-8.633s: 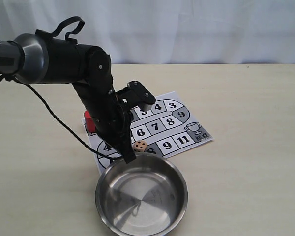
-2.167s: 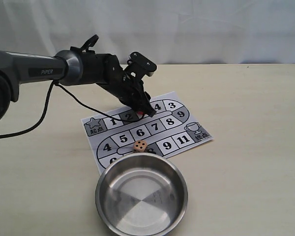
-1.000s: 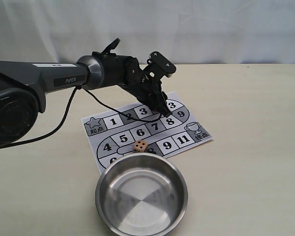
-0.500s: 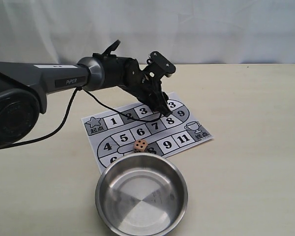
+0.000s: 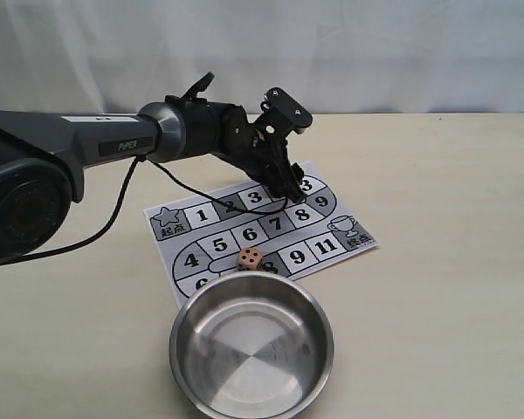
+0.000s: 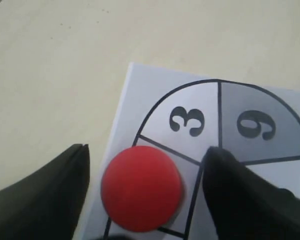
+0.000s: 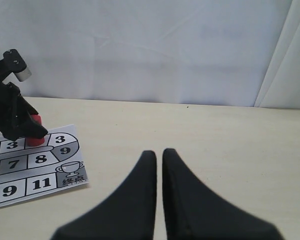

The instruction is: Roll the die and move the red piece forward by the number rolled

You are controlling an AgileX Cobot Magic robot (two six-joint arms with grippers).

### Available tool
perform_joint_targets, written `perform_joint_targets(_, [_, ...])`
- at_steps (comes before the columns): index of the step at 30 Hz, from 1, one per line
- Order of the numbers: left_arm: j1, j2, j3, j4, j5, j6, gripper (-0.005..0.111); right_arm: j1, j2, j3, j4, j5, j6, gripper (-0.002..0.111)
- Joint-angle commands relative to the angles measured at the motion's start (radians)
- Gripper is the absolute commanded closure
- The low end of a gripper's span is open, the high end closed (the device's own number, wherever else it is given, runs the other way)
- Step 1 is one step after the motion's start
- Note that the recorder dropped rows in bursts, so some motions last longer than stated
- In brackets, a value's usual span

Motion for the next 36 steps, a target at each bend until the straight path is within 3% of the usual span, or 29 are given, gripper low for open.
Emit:
perform_joint_targets(1, [-0.001, -0.043, -0.004, 0.000, 0.006, -0.006, 0.045, 0.002, -0.005, 0.003, 0.000, 0.000, -0.005, 0.104])
perform_joint_targets(11, [-0.001, -0.153, -0.015, 0.000, 0.116, -0.010, 0.046, 0.002, -0.005, 0.003, 0.000, 0.000, -0.005, 0.104])
perform_joint_targets(13, [-0.001, -0.164, -0.015, 0.000, 0.160, -0.010, 0.054, 0.002, -0.005, 0.003, 0.000, 0.000, -0.005, 0.104])
perform_joint_targets(20, [0.001, -0.172, -0.015, 0.049, 0.368, -0.019, 0.102, 0.002, -0.005, 0.003, 0.000, 0.000, -0.005, 0.104])
perform_joint_targets(22, [0.012, -0.172, -0.015, 0.056, 0.404, -0.062, 0.107, 0.002, -0.005, 0.003, 0.000, 0.000, -0.005, 0.104])
perform_joint_targets(30, [0.135, -0.199, -0.009, 0.047, 0.550, -0.197, 0.107, 0.002, -0.005, 0.003, 0.000, 0.000, -0.005, 0.104])
perform_joint_targets(36, [0.304, -0.199, -0.009, 0.051, 0.664, -0.312, 0.107, 0.002, -0.005, 0.003, 0.000, 0.000, -0.005, 0.104])
